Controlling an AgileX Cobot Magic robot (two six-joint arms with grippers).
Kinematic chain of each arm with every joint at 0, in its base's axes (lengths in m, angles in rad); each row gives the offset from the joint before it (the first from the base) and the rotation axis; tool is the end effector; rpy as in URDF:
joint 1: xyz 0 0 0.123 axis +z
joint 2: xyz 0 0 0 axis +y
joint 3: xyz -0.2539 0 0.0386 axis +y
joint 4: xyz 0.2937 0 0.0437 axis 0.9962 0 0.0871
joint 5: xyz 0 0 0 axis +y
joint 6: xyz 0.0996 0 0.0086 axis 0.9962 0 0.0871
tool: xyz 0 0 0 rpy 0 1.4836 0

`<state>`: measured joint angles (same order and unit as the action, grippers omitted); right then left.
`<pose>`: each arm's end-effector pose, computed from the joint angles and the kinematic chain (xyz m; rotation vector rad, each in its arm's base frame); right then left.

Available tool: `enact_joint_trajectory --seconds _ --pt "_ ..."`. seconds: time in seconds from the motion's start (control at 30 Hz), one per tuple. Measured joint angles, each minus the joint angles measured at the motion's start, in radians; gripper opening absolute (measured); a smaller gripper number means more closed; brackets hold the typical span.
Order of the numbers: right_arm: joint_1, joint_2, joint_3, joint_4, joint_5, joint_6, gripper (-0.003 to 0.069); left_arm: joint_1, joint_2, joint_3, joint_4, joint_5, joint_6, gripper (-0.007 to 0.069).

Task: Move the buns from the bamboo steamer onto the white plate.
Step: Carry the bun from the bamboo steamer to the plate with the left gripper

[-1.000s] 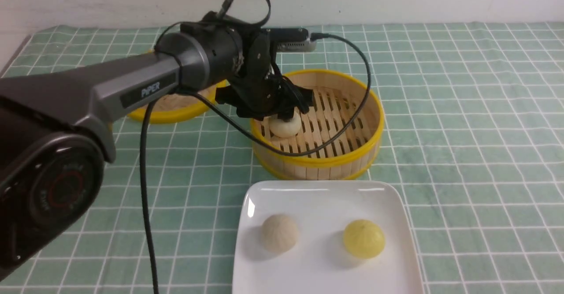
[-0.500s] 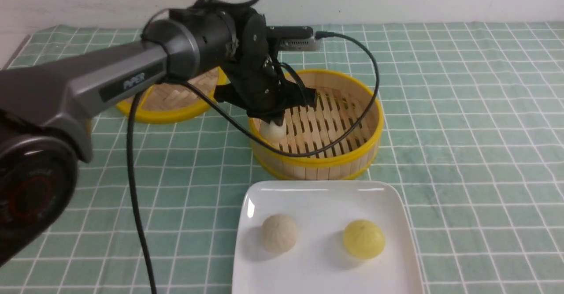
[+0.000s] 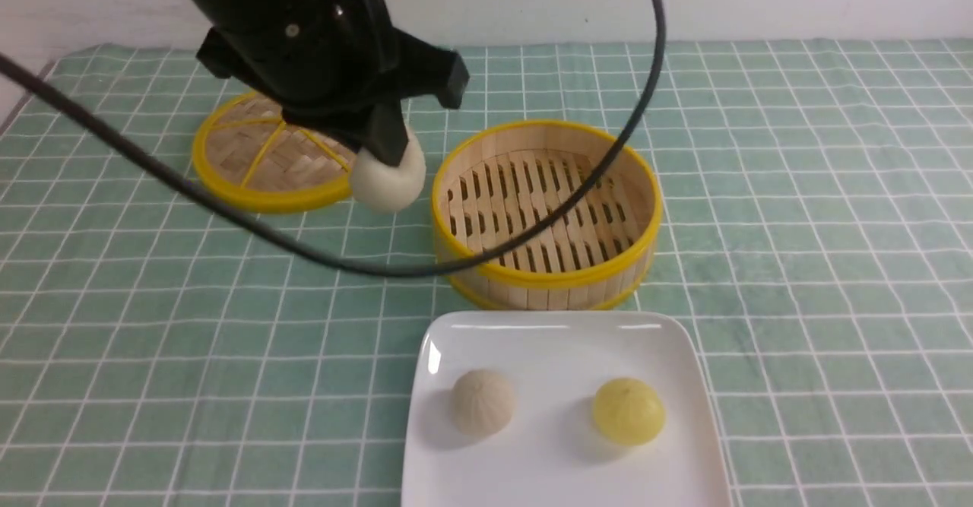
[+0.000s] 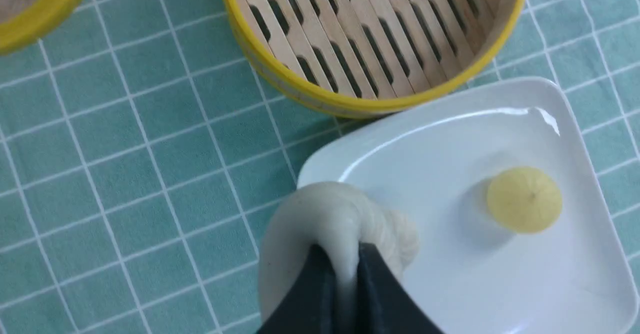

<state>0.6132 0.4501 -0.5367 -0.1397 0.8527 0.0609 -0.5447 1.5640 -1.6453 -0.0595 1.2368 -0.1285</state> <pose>0.1325 0.0804 0.2750 -0.6578 2.1494 0.1969 0.3170 -0.1986 0.3571 0.5452 2.6148 -0.3036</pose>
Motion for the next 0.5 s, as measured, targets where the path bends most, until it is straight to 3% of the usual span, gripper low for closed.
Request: enact_joint_trajectory --seconds 0.13,0.27,0.5 --pt "0.0 0.0 0.0 -0.004 0.0 0.0 0.0104 -0.099 -0.05 0.182 -0.013 -0.011 -0.001 0.0027" --pt "0.0 0.0 0.0 -0.004 0.0 0.0 0.0107 -0.212 -0.055 0.401 -0.036 -0.143 -0.023 0.0027" --pt "0.0 0.0 0.0 -0.014 0.0 0.0 0.0113 -0.278 -0.055 0.615 -0.073 -0.394 -0.12 0.0029"
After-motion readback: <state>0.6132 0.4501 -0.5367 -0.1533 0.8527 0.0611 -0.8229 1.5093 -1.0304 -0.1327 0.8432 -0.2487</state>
